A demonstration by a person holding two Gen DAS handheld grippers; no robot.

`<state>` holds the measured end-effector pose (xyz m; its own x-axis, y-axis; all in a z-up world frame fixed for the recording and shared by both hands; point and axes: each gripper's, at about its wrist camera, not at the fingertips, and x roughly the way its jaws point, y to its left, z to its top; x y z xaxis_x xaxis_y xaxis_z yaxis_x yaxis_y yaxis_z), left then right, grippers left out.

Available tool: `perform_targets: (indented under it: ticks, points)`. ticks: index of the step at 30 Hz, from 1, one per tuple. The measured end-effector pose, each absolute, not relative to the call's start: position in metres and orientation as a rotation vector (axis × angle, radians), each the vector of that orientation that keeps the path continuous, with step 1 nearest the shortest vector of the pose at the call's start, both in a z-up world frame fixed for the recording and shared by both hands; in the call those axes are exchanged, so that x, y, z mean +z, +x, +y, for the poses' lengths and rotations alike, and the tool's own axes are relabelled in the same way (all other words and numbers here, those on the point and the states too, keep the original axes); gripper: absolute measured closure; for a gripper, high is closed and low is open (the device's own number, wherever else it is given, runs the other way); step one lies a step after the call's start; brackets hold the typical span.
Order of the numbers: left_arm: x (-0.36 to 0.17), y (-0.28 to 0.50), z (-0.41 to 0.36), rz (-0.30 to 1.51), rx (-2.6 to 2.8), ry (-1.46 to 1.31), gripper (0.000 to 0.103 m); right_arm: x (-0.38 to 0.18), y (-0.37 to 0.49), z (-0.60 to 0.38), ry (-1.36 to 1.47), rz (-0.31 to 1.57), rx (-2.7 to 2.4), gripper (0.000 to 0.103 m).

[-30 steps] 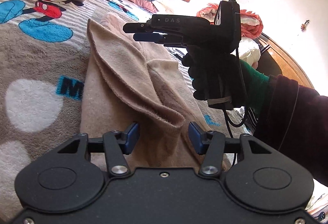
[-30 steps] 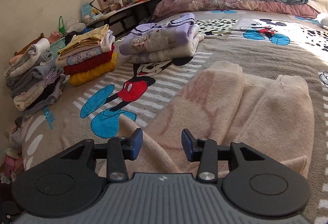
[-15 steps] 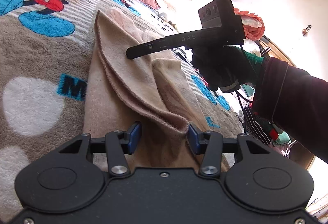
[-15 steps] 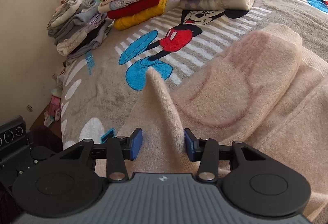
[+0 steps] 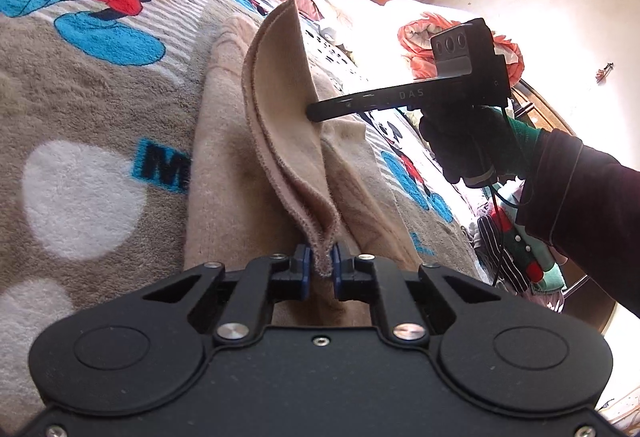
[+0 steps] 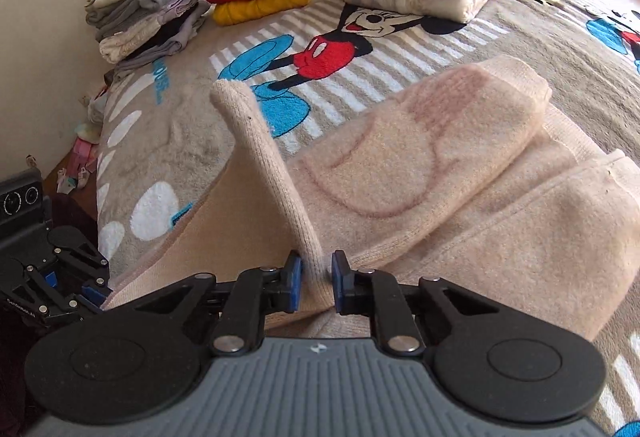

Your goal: Fold clothes

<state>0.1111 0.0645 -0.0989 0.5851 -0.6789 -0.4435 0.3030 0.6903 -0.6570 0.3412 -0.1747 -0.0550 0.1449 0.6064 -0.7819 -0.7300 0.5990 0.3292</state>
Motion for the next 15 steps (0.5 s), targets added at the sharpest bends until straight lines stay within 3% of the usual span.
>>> perform_targets:
  ticks: [15]
  points:
    - [-0.113,0.115,0.086,0.794,-0.533,-0.73,0.095,-0.066,0.325,-0.187,0.025,0.951,0.87,0.089]
